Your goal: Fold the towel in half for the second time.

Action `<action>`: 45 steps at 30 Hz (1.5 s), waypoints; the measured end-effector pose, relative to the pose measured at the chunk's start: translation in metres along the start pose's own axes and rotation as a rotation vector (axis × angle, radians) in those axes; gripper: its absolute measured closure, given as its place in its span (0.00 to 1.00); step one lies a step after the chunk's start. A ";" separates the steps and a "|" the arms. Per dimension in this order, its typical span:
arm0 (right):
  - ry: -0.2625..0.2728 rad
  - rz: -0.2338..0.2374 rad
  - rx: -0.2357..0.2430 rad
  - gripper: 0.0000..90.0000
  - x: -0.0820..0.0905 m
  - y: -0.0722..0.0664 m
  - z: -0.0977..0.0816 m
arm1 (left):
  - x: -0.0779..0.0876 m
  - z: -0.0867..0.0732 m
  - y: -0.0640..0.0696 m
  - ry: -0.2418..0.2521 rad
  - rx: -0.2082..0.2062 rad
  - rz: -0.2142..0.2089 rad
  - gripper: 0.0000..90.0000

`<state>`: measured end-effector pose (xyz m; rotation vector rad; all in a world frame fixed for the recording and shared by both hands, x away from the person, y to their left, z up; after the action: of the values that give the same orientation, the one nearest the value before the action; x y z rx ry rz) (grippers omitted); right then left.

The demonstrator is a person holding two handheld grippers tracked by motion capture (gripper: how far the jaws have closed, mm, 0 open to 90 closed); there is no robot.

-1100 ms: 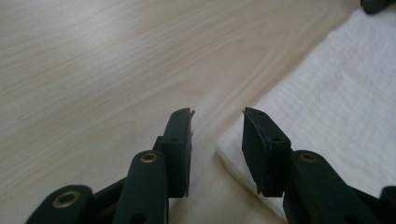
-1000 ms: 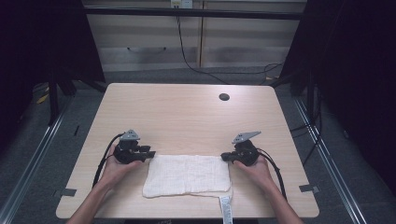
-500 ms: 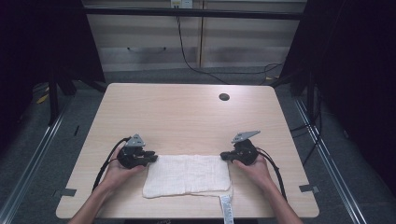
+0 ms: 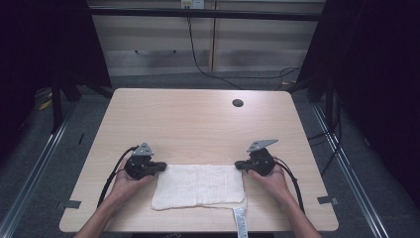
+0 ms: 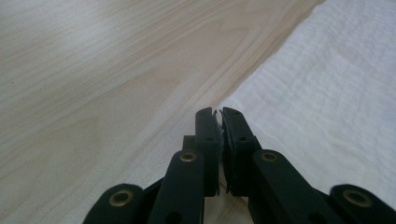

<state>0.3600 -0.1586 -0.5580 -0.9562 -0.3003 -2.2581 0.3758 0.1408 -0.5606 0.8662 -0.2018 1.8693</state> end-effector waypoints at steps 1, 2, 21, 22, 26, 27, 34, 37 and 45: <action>0.007 -0.005 -0.002 0.97 0.002 0.001 0.002 | 0.001 0.001 0.000 0.008 0.001 -0.005 0.95; 0.013 -0.009 -0.004 0.97 0.004 0.001 0.003 | 0.002 0.002 0.000 0.013 0.006 -0.003 0.95; 0.103 -0.040 0.001 0.97 0.023 0.011 0.029 | 0.022 0.039 -0.004 0.116 -0.001 0.015 0.96; 0.109 -0.042 0.001 0.97 0.024 0.012 0.031 | 0.023 0.045 -0.005 0.130 0.003 0.016 0.96; 0.123 -0.044 -0.003 0.97 0.027 0.016 0.037 | 0.026 0.055 -0.005 0.154 0.004 0.010 0.96; 0.129 -0.047 0.001 0.97 0.028 0.016 0.039 | 0.026 0.054 -0.004 0.160 0.009 0.005 0.96; 0.156 -0.046 0.000 0.97 0.032 0.015 0.042 | 0.028 0.045 -0.012 0.166 0.041 0.014 0.96; 0.152 -0.045 0.019 0.97 0.031 0.012 0.042 | 0.025 0.044 -0.011 0.158 0.037 0.016 0.96; 0.173 -0.021 0.023 0.97 0.040 0.004 0.045 | 0.026 0.043 -0.010 0.155 0.034 0.011 0.96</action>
<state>0.3667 -0.1612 -0.4984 -0.7430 -0.2606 -2.3334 0.3986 0.1431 -0.5147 0.7405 -0.0791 1.9454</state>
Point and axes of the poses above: each handheld gripper's, and its own axes: x roughly backward along the jaws, z roughly out of its top, y roughly to its right, the point moved 9 cm from there along -x, roughly forward along the jaws, and after that the axes turned 9 degrees about -z, right-handed, at the moved point
